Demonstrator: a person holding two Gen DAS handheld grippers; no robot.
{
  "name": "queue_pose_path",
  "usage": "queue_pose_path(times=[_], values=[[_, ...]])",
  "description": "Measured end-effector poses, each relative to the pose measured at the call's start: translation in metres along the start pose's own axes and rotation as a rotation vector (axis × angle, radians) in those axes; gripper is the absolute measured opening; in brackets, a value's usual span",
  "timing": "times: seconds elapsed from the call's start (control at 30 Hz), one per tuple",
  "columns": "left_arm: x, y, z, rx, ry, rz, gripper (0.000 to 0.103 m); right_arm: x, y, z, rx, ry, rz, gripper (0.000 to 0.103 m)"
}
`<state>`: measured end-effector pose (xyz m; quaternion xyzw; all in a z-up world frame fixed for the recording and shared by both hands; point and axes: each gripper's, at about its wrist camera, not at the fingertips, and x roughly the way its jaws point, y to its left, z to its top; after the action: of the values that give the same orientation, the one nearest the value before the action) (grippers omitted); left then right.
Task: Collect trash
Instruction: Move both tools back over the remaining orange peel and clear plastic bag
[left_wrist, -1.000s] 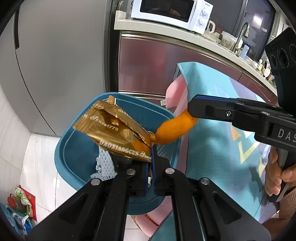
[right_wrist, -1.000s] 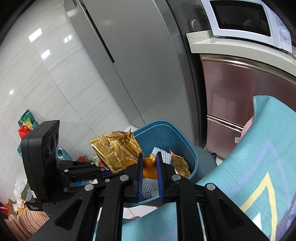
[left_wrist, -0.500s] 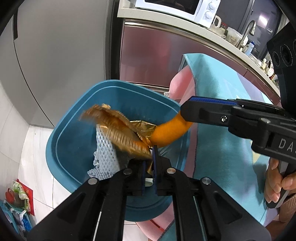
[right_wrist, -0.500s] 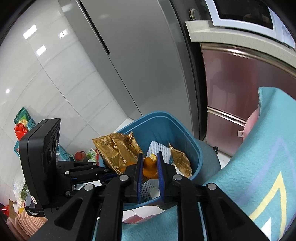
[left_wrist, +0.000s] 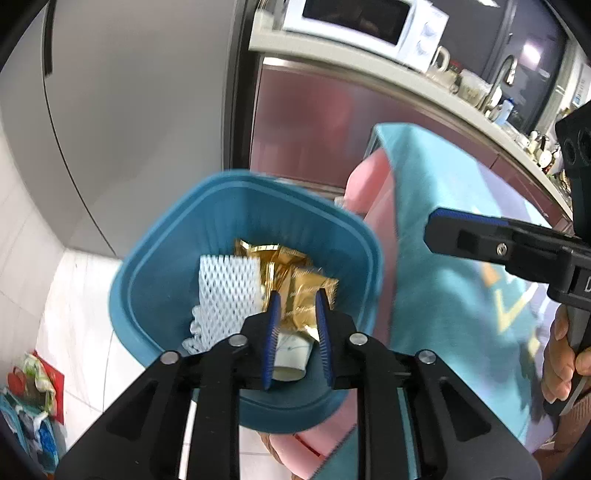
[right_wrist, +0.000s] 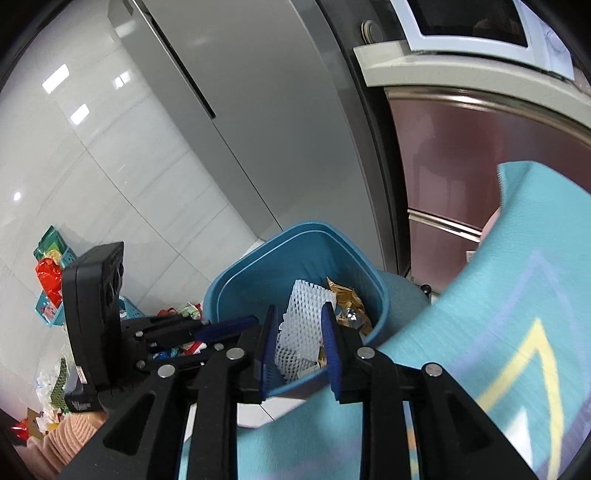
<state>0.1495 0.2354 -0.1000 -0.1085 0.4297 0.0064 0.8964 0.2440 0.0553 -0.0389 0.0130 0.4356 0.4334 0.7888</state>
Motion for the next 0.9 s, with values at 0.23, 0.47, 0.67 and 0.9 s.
queue_pose_path(times=[0.23, 0.47, 0.67, 0.9], values=[[-0.047, -0.034, -0.004, 0.041, -0.123, -0.092, 0.041, -0.063, -0.014, -0.022, -0.004, -0.083, -0.043, 0.035], [-0.066, -0.110, -0.015, 0.156, -0.168, -0.215, 0.058, -0.135, -0.056, -0.060, 0.033, -0.140, -0.175, 0.042], [-0.054, -0.187, -0.028, 0.262, -0.120, -0.318, 0.061, -0.198, -0.107, -0.095, 0.134, -0.198, -0.306, 0.043], [-0.040, -0.257, -0.034, 0.333, -0.085, -0.381, 0.061, -0.241, -0.148, -0.121, 0.212, -0.243, -0.385, 0.044]])
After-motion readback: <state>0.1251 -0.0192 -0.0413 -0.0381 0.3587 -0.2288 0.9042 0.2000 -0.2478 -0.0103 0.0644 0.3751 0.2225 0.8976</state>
